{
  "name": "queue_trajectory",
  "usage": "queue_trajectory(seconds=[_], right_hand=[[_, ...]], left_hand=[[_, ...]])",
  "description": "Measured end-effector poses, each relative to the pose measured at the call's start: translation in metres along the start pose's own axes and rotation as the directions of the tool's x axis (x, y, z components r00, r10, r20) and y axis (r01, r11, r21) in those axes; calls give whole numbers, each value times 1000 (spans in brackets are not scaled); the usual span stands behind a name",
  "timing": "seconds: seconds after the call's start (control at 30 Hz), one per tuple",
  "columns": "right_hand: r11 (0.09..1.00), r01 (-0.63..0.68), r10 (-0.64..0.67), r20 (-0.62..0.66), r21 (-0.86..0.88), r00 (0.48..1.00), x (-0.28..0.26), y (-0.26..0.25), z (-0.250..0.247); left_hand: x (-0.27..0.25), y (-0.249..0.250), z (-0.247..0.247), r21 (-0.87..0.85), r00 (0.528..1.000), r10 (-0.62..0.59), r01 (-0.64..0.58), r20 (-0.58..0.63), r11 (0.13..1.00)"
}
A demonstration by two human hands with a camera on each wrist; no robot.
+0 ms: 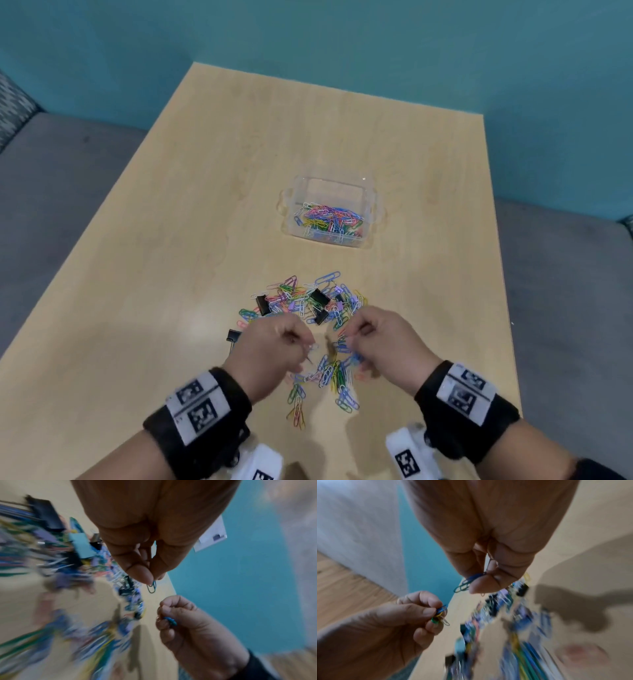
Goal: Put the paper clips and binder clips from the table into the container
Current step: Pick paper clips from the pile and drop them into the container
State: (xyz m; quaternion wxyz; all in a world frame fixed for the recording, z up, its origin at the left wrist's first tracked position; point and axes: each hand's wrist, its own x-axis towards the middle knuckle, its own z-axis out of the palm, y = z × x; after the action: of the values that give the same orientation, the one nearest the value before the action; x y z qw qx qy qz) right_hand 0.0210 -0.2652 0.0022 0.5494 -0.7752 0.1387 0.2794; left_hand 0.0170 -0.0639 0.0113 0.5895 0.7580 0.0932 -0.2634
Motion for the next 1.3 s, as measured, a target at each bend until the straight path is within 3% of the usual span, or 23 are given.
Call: queue_trajectory(seconds=[0.1, 0.3, 0.47, 0.57, 0.67, 0.77, 0.83, 0.93, 1.0, 1.13, 1.2, 1.3], right_hand=[[993, 93, -88, -79, 66, 993, 28, -35, -22], [985, 166, -146, -318, 38, 937, 114, -102, -53], [994, 111, -110, -295, -12, 949, 139, -119, -57], [949, 108, -199, -295, -296, 935, 124, -102, -67], [791, 155, -321, -186, -592, 929, 77, -59, -67], [654, 236, -289, 51, -718, 956, 12, 3, -45], [608, 321, -316, 149, -726, 937, -25, 46, -27], [602, 347, -362, 142, -719, 921, -66, 84, 1], [617, 340, -386, 104, -709, 917, -79, 95, 17], [582, 202, -342, -12, -788, 940, -80, 97, 48], [552, 137, -301, -44, -823, 953, -79, 91, 64], [514, 185, -303, 25, -837, 953, -82, 80, 86]], left_hand=[[34, 39, -13, -161, 999, 16, -22, -42, 987], [130, 103, -24, -116, 963, 111, -142, -245, 983], [157, 107, -27, -20, 960, 135, -144, -247, 989], [137, 91, -41, 9, 956, 136, -139, -261, 990], [85, 51, -62, 185, 944, 167, -117, -284, 976], [18, -11, -76, 588, 910, 333, -132, -248, 798], [-24, -49, -75, 671, 919, 349, -142, -184, 728], [-69, -91, -62, 727, 946, 315, -163, -76, 667], [-85, -109, -49, 772, 937, 349, -227, 7, 594], [-84, -110, -27, 904, 897, 423, -282, 130, 322], [-77, -110, -22, 926, 933, 343, -220, 107, 308], [-75, -121, -13, 933, 959, 240, -218, 150, 287]])
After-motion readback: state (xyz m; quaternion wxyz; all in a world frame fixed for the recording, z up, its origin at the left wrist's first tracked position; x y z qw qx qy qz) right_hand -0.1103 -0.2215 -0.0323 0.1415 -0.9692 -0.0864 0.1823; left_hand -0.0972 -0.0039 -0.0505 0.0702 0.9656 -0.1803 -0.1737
